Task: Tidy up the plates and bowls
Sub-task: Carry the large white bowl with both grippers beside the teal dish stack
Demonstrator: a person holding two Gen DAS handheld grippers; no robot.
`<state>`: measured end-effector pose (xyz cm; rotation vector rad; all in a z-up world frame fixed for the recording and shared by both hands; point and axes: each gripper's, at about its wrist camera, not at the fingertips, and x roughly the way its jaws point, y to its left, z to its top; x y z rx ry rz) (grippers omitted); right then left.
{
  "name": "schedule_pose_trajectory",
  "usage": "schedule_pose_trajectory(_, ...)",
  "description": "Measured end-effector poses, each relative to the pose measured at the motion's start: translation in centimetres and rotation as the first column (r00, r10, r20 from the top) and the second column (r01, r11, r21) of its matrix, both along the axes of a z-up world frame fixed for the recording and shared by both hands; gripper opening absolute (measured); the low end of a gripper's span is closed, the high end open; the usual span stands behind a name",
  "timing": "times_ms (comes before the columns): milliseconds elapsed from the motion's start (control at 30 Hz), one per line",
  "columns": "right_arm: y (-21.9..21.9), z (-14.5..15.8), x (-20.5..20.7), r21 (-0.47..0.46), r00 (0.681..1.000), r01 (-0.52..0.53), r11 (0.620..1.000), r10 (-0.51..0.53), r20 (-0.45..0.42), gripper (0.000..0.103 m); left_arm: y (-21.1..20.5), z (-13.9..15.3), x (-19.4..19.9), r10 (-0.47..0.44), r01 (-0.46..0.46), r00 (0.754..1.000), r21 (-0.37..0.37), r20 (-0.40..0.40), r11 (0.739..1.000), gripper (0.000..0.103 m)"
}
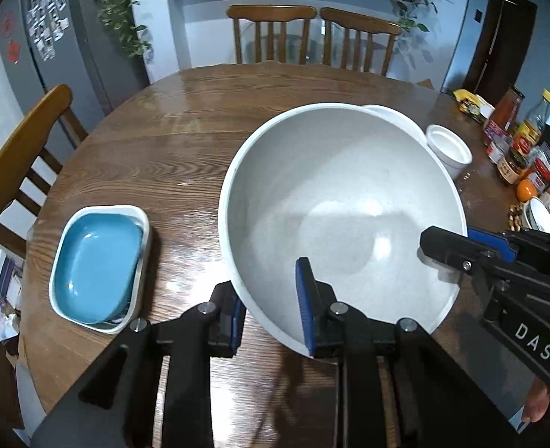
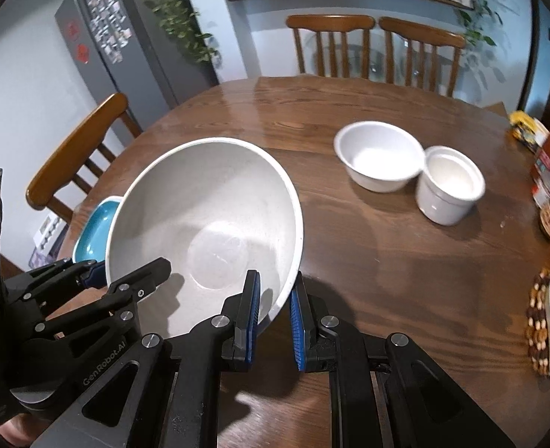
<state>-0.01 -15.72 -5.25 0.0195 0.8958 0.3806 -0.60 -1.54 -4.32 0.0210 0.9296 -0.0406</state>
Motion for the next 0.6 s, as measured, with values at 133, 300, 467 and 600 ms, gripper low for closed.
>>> schedule_pose_trajectory(133,2.0,0.8,0.5,-0.008,1.0,-0.023,1.0,0.023,0.021,0.017,1.5,0.6,0.3,0.02,-0.02,1.0,-0.001,0.01,1.0,0.023)
schedule_pose_trajectory(300,4.0,1.9,1.0,-0.013,0.999,-0.029,1.0,0.03,0.046,0.017,3.2,1.5,0.7,0.03,-0.03,0.999,-0.008,0.024,1.0,0.023)
schedule_pose_trajectory(467,5.2,2.2,1.8,-0.019,0.999,-0.025,1.0,0.026,0.044,0.017,4.2,1.6,1.5,0.024,-0.024,0.999,-0.009,0.021,1.0,0.024)
schedule_pose_trajectory(600,5.7,1.5,2.3,-0.03,1.0,-0.024,0.999,0.025,0.018,0.017,4.9,0.8,2.3,0.021,-0.021,1.0,-0.015,-0.007,1.0,0.024)
